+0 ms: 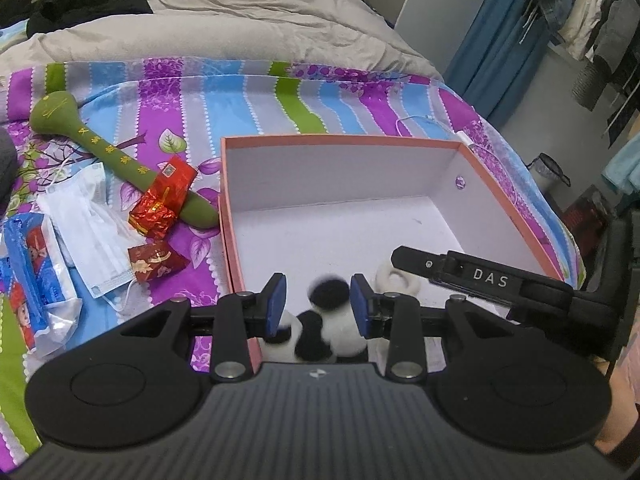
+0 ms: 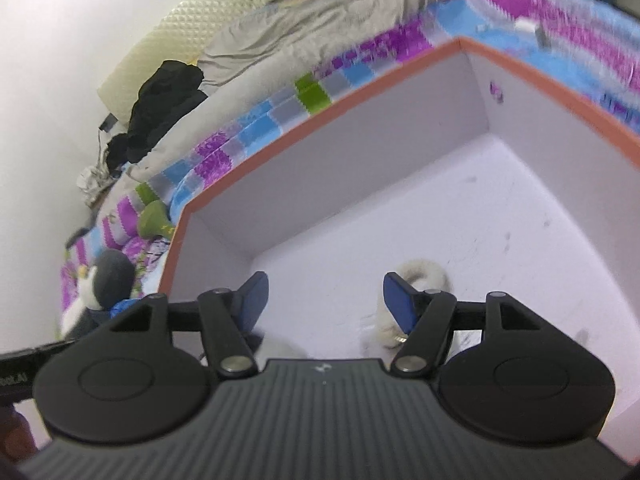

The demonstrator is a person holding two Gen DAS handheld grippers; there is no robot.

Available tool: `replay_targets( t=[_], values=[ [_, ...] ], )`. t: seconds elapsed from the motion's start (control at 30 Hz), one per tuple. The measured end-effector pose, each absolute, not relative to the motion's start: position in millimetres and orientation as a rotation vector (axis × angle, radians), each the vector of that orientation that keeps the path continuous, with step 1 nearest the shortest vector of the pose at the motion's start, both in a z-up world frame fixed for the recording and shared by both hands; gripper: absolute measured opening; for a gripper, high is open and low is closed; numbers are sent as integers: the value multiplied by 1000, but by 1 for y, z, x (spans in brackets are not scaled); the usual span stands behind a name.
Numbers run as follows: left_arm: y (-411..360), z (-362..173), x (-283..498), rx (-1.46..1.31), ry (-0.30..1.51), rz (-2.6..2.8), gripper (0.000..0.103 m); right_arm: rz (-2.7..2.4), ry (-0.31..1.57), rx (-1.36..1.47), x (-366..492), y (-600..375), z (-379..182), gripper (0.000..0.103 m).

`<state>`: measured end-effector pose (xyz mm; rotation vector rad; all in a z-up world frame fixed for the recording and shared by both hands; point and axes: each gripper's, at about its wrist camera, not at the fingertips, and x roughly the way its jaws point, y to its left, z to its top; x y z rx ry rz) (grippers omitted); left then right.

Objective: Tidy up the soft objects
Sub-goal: 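Open the right tool over the box while the left tool releases the panda inside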

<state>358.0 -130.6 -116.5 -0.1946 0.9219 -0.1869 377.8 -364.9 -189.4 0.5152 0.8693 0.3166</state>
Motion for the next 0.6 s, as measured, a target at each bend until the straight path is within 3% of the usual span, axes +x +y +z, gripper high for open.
replay_targets(
  t=[0.27,0.6],
  values=[
    [-128,-122,359,-217,928,-189,40,403,931,698,387,-379,-204,67],
    [-130,-132,359,-215,946,-191,40,487,988,671,397,-373,-209,67]
  ],
)
